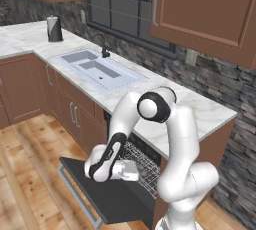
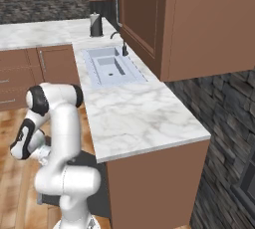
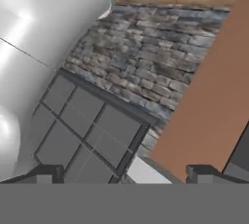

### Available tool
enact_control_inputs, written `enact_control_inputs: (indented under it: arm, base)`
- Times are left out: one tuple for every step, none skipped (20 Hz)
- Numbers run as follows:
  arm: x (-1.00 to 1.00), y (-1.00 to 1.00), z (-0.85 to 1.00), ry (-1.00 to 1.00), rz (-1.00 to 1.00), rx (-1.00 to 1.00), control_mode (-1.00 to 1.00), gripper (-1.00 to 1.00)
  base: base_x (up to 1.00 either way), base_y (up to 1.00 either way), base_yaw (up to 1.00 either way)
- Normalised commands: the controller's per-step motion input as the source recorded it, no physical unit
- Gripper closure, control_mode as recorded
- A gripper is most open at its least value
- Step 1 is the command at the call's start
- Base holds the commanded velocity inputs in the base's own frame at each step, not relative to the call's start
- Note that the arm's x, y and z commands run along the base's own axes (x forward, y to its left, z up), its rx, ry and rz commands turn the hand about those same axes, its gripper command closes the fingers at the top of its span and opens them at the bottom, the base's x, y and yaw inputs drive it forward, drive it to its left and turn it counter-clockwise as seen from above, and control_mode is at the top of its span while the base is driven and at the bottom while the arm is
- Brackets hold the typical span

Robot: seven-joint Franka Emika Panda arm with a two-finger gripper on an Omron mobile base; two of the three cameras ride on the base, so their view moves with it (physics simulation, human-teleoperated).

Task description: Open the dishwasher door and pull out the top rack.

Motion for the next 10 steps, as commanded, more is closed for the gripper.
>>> enact_control_inputs:
  arm:
    - [0.00,-0.38,-0.08,-0.18,0.08,-0.07,-1.00,-1.00]
    - [0.22,-0.41,0.00,-0.16,0.08,-0.03,-1.00,-1.00]
    - [0.31,-0.34,0.00,-0.13,0.07,-0.01,-1.00,-1.00]
    - [0.36,-0.24,0.00,-0.13,0.05,-0.01,-1.00,-1.00]
    - [0.35,-0.16,0.00,-0.16,0.03,0.00,-1.00,-1.00]
    - [0.39,-0.29,0.00,-0.17,0.03,0.00,-1.00,-1.00]
    - [0.42,-0.25,0.00,-0.20,0.02,0.00,-1.00,-1.00]
    - [0.39,-0.22,0.00,-0.24,0.01,0.00,-1.00,-1.00]
    - [0.39,-0.26,0.00,-0.21,0.02,0.00,-1.00,-1.00]
    - [0.34,-0.34,0.00,-0.17,0.02,0.02,-1.00,-1.00]
  base:
    - [0.00,0.00,0.00]
    - [0.00,0.00,0.00]
    - [0.00,0.00,0.00]
    - [0.00,0.00,0.00]
    - [0.00,0.00,0.00]
    - [0.00,0.00,0.00]
    - [0.00,0.00,0.00]
    - [0.00,0.00,0.00]
    - [0.00,0.00,0.00]
    - [0.00,0.00,0.00]
